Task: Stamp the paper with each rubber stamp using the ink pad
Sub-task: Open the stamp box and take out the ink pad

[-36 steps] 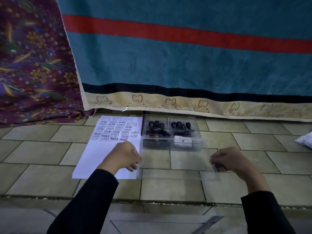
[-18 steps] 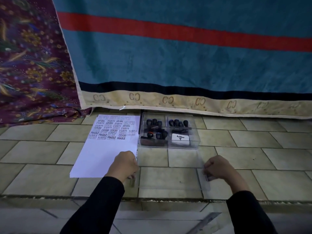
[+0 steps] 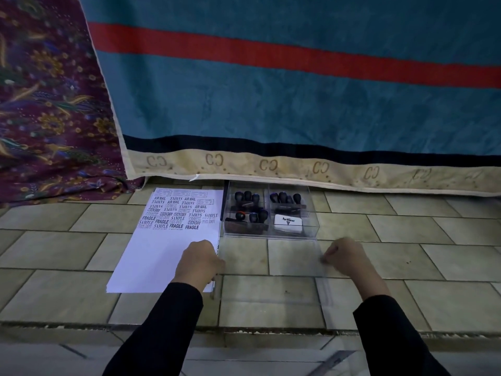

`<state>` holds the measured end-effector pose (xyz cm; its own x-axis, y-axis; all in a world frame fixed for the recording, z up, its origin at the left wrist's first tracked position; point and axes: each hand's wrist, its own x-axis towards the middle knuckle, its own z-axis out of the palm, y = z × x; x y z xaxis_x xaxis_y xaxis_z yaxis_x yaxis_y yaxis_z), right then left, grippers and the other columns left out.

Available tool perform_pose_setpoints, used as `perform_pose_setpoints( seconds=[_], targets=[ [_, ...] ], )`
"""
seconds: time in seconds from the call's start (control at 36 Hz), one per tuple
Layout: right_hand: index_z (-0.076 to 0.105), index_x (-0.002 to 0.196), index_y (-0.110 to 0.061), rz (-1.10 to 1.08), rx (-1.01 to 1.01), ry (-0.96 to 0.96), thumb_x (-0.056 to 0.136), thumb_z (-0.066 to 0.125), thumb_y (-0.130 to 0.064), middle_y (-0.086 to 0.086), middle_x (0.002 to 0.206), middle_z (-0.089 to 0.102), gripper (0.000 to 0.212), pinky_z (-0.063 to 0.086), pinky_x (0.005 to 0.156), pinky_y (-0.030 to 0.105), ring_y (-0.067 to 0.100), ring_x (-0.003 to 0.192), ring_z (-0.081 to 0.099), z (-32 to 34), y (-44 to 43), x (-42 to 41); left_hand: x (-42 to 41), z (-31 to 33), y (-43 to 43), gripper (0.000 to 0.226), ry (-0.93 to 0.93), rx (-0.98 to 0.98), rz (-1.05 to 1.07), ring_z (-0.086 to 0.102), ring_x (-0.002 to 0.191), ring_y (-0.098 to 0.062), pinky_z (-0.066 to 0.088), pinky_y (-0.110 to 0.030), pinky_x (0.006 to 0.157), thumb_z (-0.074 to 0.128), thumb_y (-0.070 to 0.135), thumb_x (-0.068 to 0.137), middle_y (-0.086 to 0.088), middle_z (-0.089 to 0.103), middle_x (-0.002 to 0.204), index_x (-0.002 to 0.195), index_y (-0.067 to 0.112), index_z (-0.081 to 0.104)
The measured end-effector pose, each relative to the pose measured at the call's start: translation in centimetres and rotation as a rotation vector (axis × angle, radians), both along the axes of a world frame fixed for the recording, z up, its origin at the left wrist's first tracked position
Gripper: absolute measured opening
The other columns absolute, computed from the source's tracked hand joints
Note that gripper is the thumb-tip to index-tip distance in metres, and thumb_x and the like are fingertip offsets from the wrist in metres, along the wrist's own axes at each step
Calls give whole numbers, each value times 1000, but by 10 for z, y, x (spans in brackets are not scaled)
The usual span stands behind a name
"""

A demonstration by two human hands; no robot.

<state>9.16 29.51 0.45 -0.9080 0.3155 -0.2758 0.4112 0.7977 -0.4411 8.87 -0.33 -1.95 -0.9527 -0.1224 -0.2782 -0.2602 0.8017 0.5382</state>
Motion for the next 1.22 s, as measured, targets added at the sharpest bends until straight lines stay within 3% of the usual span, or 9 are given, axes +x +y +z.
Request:
perform_pose_setpoints(
  seconds=[0.17,0.33,0.47,0.69,0.81,0.92,1.06,1.17,1.22],
  targets=[
    [63,83,-4,154,-34,459,87,54,-6,9,78,62,10,41,67,25,23,72,52,28,-32,-43,-12,-5,-17,13,404,-30,26,60,81,-20,48,-31,67,57,30,90,3,67,88,89,19,64],
    [61,107,0,330,195,130,94,40,-8,18,112,63,26,44,91,36,33,107,57,7,-58,-90,-32,-34,-23,23,540,-144,-45,52,106,-27,41,-41,88,57,17,89,-5,60,113,111,16,62],
    [57,114,-2,353,324,23,90,45,-16,18,122,58,30,44,92,35,33,116,52,-20,-56,-112,-30,-49,-21,23,538,-144,-70,50,111,-25,35,-39,92,56,14,87,-4,60,115,109,17,62],
    [59,112,-3,313,182,-49,84,61,-26,19,118,56,37,42,75,28,30,101,55,-15,-50,-117,-31,-52,-26,21,512,-139,-73,49,110,-20,31,-34,92,55,20,88,2,58,115,109,21,61],
    [57,75,-11,362,163,-33,86,63,-21,11,89,51,16,37,61,22,19,86,44,1,-50,-110,-36,-47,-29,20,457,-143,-95,48,111,-20,32,-36,92,55,23,90,1,55,115,109,21,61],
    [64,105,-5,328,51,127,83,68,-9,8,104,61,23,42,80,25,23,105,57,14,-45,-104,-40,-41,-31,22,397,-112,-121,47,112,-22,34,-37,92,54,24,91,-1,55,118,111,20,63],
    [60,111,-4,234,-171,399,87,60,-9,11,110,64,24,39,64,16,23,97,58,34,-52,-83,-43,-28,-38,28,349,-31,-133,53,109,-23,43,-35,90,52,25,94,-2,58,122,121,18,58],
    [59,114,-5,328,-411,326,90,55,-6,12,109,65,24,54,79,32,24,97,60,30,-75,-48,-40,-25,-41,27,461,-1,-134,53,108,-22,43,-35,91,52,23,95,-3,59,121,120,17,59],
    [60,114,-10,456,-358,219,92,54,-11,4,108,64,23,50,72,22,17,95,58,17,-86,-31,-35,-26,-43,25,549,52,-145,50,113,-20,42,-36,95,53,25,95,1,59,120,119,20,59]
  ],
)
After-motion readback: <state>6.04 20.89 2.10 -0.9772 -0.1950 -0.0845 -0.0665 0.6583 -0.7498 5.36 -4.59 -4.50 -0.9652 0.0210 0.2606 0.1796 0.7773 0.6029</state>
